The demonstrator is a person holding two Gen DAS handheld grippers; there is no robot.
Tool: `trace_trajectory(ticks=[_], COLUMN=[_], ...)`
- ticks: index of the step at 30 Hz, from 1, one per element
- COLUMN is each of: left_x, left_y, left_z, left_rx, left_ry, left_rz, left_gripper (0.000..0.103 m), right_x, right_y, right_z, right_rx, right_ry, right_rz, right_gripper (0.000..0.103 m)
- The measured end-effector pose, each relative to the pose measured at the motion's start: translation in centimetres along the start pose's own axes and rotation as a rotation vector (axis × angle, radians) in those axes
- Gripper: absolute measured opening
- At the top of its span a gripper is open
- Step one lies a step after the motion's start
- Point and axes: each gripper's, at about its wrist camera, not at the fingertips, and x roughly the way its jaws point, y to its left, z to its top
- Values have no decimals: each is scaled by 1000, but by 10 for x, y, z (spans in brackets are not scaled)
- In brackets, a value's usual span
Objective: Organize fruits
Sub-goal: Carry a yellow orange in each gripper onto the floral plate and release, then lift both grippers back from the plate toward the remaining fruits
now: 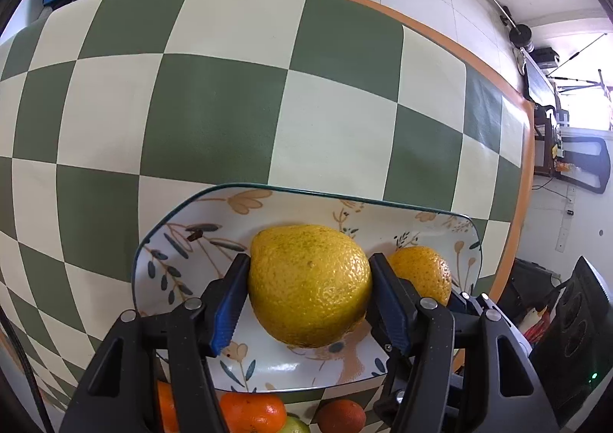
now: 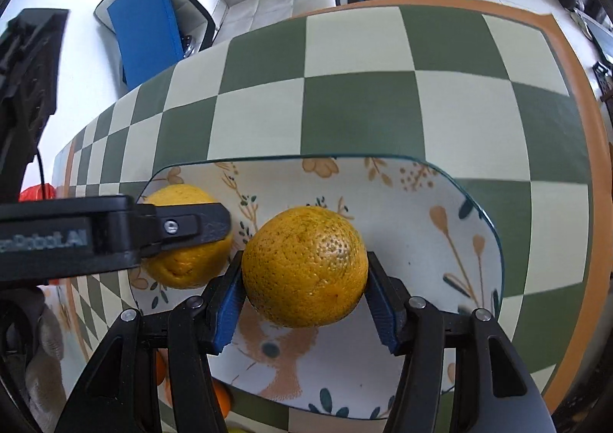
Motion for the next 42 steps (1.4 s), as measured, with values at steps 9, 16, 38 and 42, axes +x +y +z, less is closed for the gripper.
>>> trace_trajectory(ticks=[9,16,38,42], left_x=[-8,-22,-139,-154], left_y=[2,2,4,5], left_z=[-5,-20,-162,-187], left_rx=[3,33,165,172], left_ry=[-3,-45,-450,-476], left_rz=[-1,79,310,292], left_gripper=[78,86,86,86], right_x=[4,-13,-134,-161], right_y=[4,-4,29,40], right_z=[2,-11,-104,-121], right_rx=[14,76,47,39], right_ry=[18,5,-151,-184], right_rz=[4,-26,-276,-278], right_gripper=[76,94,98,98])
